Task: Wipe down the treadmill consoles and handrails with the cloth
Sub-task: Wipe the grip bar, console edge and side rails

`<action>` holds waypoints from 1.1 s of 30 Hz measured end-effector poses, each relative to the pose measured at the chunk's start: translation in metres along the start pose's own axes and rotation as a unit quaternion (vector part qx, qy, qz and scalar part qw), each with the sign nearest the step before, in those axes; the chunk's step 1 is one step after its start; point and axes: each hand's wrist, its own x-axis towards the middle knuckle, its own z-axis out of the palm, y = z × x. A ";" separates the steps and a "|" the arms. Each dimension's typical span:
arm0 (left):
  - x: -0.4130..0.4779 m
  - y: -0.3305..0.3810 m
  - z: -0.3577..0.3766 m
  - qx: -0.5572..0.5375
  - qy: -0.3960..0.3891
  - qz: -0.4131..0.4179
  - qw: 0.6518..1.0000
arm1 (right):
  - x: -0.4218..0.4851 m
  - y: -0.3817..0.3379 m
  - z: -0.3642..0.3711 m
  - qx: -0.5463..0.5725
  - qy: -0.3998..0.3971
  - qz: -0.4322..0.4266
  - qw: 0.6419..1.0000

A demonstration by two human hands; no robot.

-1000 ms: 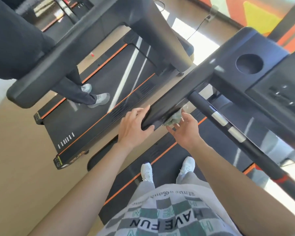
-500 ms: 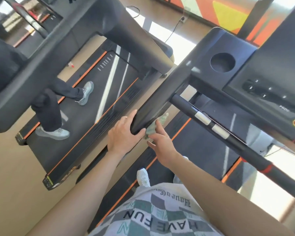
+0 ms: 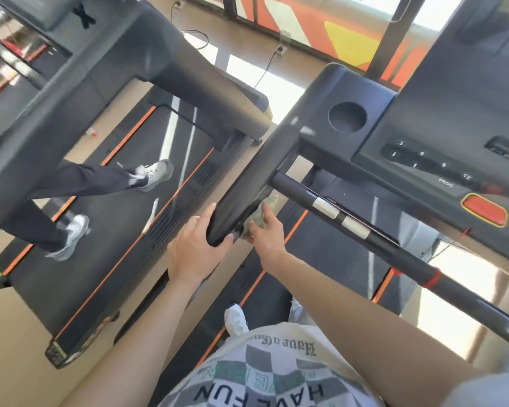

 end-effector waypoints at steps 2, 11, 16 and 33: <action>0.000 0.000 0.000 -0.002 -0.003 -0.001 1.000 | -0.008 0.002 -0.005 0.033 -0.027 0.021 0.999; -0.003 0.001 -0.002 -0.004 -0.005 -0.002 1.000 | -0.034 -0.087 -0.072 -0.245 0.071 -0.330 0.909; -0.003 0.003 -0.003 0.005 -0.002 -0.005 1.000 | 0.003 -0.104 -0.090 -0.485 0.062 -0.348 0.800; 0.029 0.034 -0.007 0.007 -0.025 -0.052 0.998 | -0.003 -0.071 -0.141 -0.603 0.080 -0.313 0.729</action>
